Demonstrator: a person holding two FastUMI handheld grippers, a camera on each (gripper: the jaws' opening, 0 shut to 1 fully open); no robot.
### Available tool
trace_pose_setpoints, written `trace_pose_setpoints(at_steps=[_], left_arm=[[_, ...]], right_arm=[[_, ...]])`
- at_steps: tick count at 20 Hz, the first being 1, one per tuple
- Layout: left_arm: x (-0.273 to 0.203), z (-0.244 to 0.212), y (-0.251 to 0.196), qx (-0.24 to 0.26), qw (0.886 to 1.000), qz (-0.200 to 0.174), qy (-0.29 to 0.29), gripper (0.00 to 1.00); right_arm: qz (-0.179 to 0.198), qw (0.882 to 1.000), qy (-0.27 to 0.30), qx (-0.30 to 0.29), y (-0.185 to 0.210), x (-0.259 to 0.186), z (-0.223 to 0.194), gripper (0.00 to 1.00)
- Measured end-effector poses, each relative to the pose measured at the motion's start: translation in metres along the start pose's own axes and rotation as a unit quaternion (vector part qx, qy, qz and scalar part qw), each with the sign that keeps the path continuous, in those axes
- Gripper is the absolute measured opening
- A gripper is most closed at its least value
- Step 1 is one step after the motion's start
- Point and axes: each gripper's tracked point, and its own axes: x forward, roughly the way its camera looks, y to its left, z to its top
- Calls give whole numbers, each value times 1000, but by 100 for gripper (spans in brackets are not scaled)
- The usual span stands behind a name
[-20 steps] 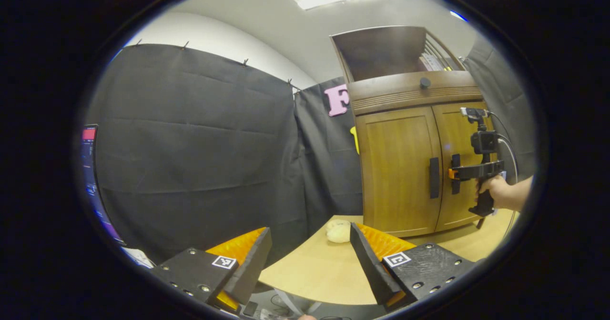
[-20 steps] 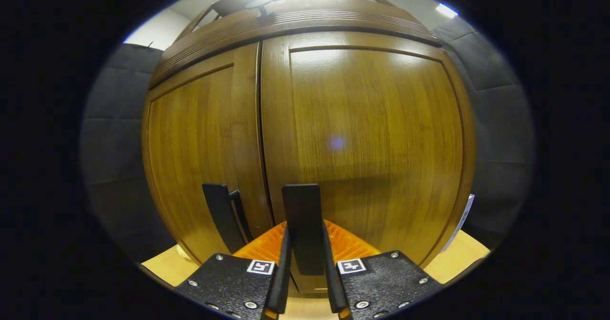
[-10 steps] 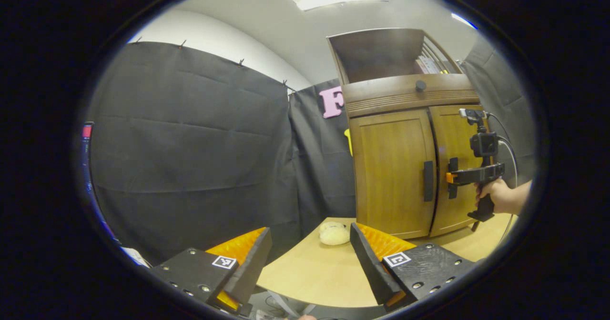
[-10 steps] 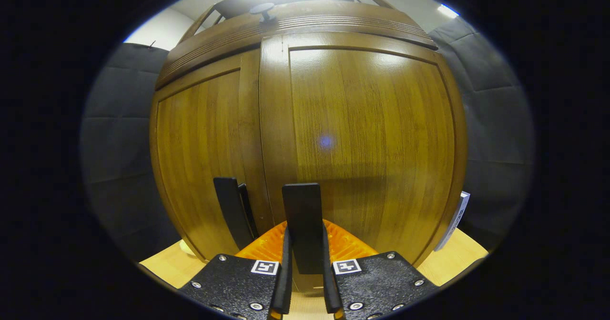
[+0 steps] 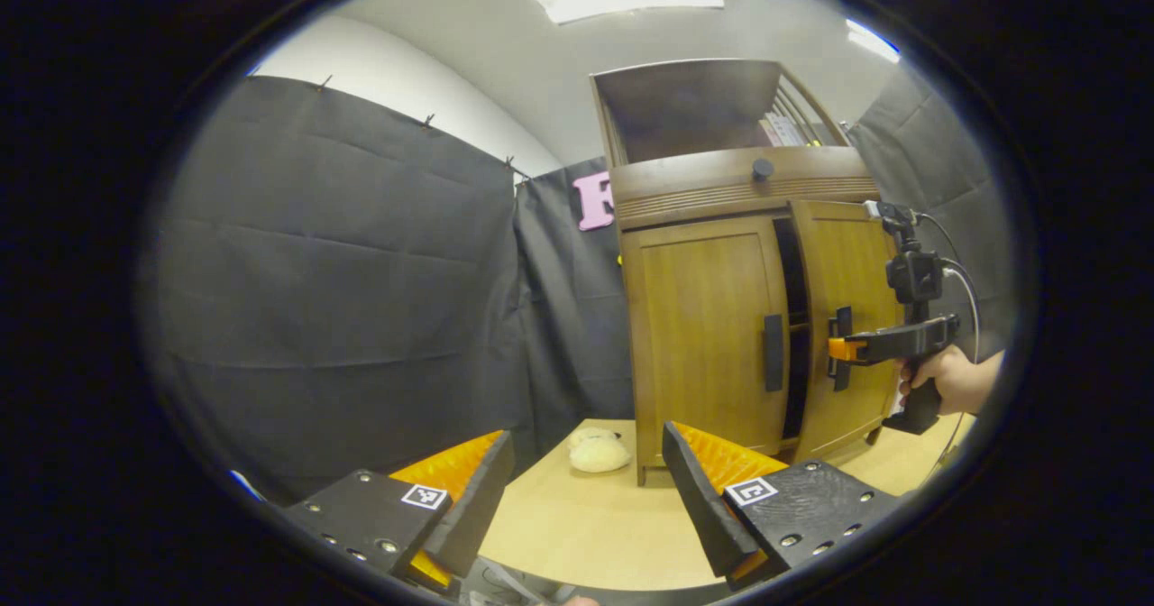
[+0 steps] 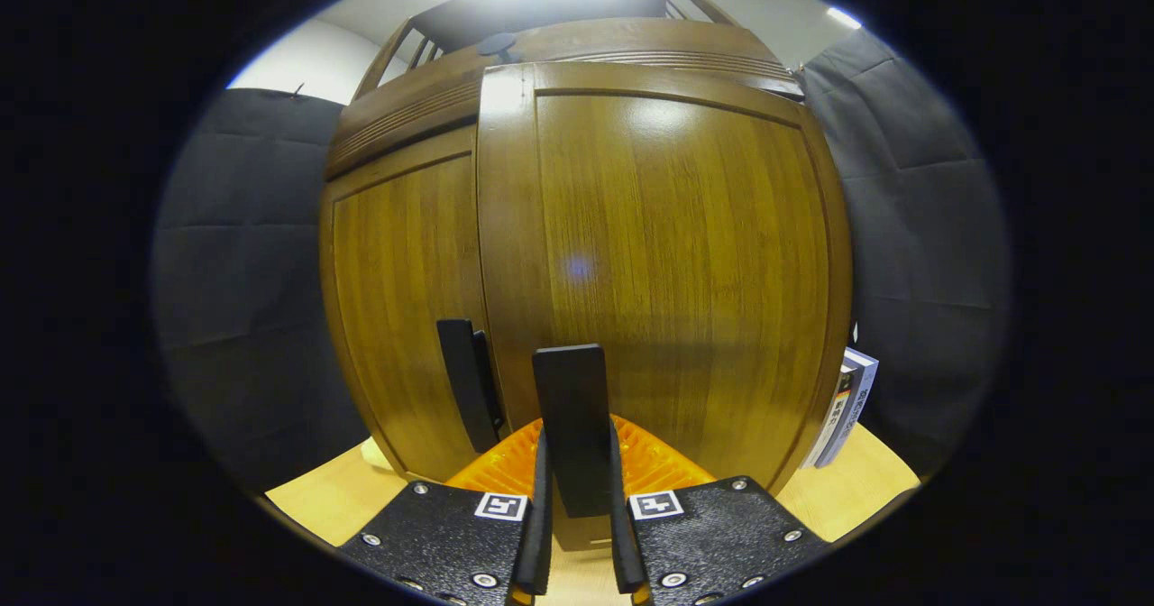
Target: Open the right door of the double-door shoe cabinet with the right hand, and open the left door with the left hand.
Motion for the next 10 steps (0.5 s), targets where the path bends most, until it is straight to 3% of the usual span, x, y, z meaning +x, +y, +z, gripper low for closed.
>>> trace_pose_setpoints(at_steps=[2,4,5,10], left_arm=[[-1,1,-2,-1,1000,-11,-4,95],[-1,1,-4,0,1000,-22,-7,100],[-2,1,-5,0,1000,-27,-9,95],[-5,3,-9,-1,999,-52,-15,95]], right_arm=[[7,1000,-1,0,-1,-10,1,27],[11,1000,3,-1,-5,-19,0,26],[12,1000,5,-2,-8,-25,0,26],[16,1000,12,7,-17,-50,-1,25]])
